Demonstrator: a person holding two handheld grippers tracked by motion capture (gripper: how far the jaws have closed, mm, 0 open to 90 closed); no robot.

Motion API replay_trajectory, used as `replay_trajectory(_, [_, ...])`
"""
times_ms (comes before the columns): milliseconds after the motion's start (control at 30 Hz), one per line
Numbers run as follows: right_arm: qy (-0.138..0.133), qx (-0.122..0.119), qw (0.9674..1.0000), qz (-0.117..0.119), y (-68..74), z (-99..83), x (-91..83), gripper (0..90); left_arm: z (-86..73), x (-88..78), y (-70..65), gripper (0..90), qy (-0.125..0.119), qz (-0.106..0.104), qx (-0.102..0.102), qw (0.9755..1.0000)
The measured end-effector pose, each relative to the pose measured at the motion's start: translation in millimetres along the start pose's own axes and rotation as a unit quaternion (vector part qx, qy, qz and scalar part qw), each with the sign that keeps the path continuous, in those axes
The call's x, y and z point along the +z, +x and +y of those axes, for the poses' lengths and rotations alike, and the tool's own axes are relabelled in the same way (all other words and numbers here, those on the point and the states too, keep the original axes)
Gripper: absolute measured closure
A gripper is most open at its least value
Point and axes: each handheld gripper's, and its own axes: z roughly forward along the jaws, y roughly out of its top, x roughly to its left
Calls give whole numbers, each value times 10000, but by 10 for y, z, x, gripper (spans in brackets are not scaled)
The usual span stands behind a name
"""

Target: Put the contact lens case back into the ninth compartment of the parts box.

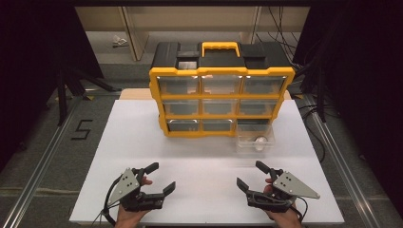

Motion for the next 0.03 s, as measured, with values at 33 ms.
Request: replay_trajectory(33, [-1,3,10000,4,0,0,-1,158,0,1,0,145,0,-1,2,10000])
